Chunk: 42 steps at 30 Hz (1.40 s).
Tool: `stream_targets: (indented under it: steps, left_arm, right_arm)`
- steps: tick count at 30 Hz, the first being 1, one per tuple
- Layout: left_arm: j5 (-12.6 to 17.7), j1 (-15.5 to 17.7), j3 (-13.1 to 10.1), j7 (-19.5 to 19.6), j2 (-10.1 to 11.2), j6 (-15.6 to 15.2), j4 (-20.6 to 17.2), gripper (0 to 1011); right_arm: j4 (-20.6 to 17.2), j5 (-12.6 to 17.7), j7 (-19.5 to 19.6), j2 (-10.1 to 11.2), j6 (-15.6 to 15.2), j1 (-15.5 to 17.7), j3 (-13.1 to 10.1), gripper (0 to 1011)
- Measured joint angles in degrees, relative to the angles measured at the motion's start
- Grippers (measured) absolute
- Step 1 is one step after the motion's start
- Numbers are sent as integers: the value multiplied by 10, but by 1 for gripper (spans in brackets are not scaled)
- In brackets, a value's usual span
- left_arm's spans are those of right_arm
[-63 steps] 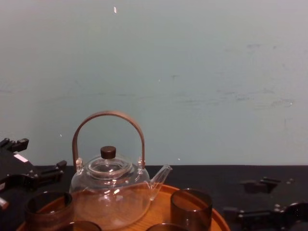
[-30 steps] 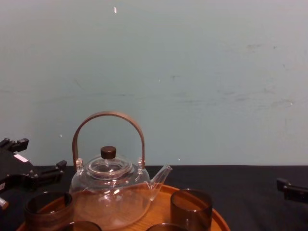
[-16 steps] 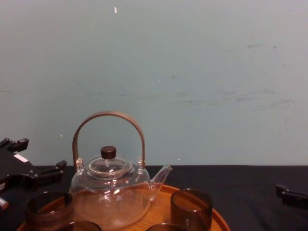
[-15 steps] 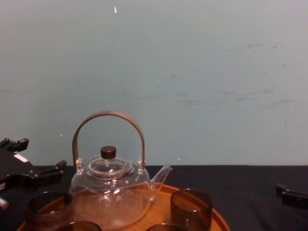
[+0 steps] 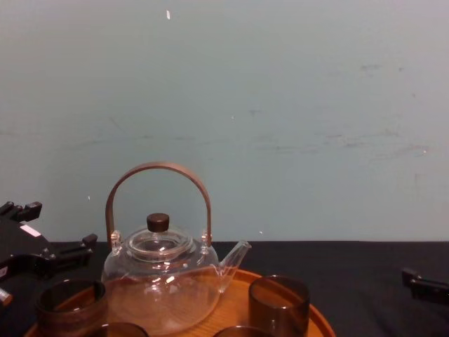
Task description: Pick up the glass from the table and place it on the tray.
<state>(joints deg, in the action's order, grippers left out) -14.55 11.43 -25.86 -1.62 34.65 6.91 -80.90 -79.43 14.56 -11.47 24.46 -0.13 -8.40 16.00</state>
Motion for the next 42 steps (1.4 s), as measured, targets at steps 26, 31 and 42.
stream_targets:
  steps: [26, 31, 42]
  left_arm:
    - [0, 0, 0, 0, 0, 0, 0, 1001]
    - [0, 0, 0, 0, 0, 0, 0, 1001]
    - [0, 0, 0, 0, 0, 0, 0, 1001]
  right_arm:
    - [-1, 1, 0, 1, 0, 1, 0, 1002]
    - [-1, 1, 0, 1, 0, 1, 0, 1002]
    - [-1, 1, 0, 1, 0, 1, 0, 1002]
